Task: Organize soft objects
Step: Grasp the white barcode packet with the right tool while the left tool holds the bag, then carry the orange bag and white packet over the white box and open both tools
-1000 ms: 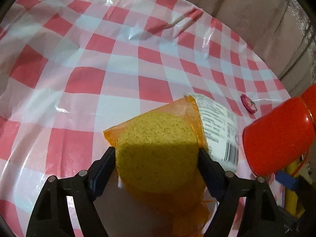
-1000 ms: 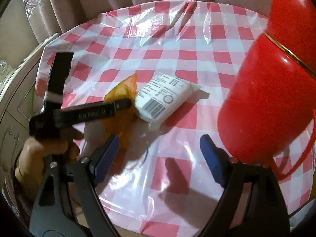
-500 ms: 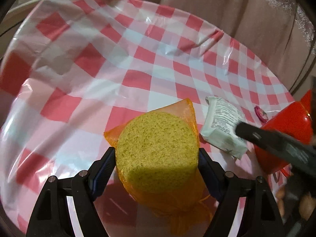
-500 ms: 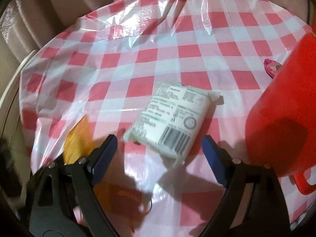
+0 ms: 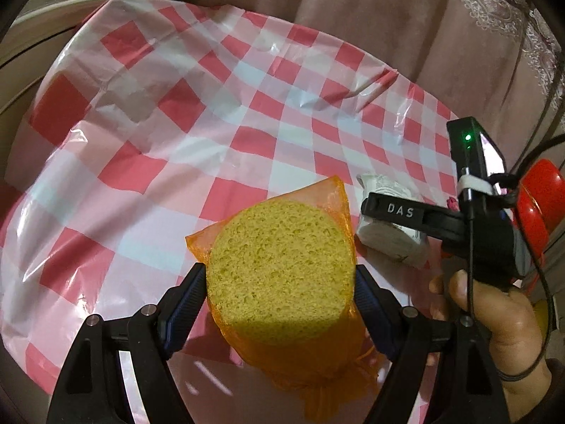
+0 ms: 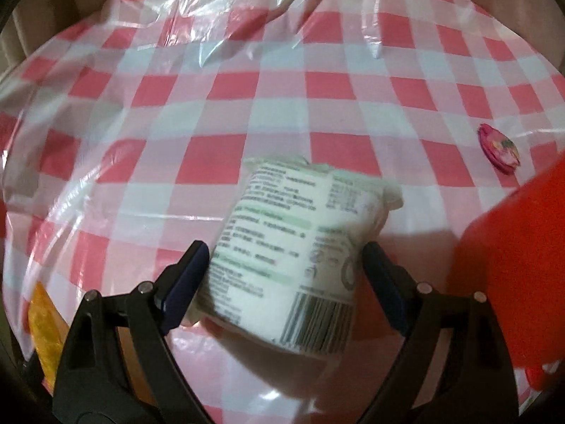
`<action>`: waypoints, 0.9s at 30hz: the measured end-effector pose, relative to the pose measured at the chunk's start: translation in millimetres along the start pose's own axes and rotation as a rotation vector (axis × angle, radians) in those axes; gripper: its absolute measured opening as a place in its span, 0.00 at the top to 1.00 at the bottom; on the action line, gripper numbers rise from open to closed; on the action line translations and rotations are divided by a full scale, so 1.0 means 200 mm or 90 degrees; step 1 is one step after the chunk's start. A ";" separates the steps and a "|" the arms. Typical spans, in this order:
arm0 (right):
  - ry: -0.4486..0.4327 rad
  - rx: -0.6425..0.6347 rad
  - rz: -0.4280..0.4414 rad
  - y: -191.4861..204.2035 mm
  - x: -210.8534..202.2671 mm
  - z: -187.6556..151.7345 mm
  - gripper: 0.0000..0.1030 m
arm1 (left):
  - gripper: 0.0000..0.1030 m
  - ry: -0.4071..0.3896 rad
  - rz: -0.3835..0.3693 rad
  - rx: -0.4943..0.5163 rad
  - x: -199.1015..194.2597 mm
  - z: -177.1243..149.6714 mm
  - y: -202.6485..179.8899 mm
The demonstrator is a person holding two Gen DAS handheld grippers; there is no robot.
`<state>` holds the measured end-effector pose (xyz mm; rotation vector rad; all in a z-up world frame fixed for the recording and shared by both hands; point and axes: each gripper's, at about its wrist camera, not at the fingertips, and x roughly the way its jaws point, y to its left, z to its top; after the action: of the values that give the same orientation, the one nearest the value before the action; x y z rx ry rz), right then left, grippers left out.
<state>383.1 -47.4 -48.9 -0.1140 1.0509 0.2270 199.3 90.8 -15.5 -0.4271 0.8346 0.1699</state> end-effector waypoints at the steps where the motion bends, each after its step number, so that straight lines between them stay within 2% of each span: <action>1: 0.000 -0.009 0.002 0.00 0.01 -0.01 0.15 | 0.21 0.002 0.000 -0.002 0.01 0.00 0.00; 4: -0.005 -0.028 0.020 -0.01 0.00 -0.02 0.19 | 0.21 -0.004 0.000 -0.003 0.00 0.00 0.00; 10: -0.005 -0.056 0.061 -0.03 -0.10 -0.13 0.21 | 0.21 -0.011 -0.001 -0.006 -0.02 0.00 0.01; 15: -0.021 -0.087 0.078 -0.03 -0.25 -0.26 0.21 | 0.21 -0.022 -0.003 -0.009 -0.07 -0.02 0.01; 22: -0.054 -0.119 0.068 -0.05 -0.48 -0.44 0.21 | 0.21 -0.035 -0.010 -0.018 -0.17 -0.07 0.01; 27: -0.054 -0.130 0.062 -0.06 -0.57 -0.56 0.21 | 0.21 -0.043 -0.014 -0.024 -0.25 -0.14 0.01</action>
<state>237.2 -97.2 -5.2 -0.2356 0.9486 0.4245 147.1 82.1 4.6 -0.4640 0.7608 0.1790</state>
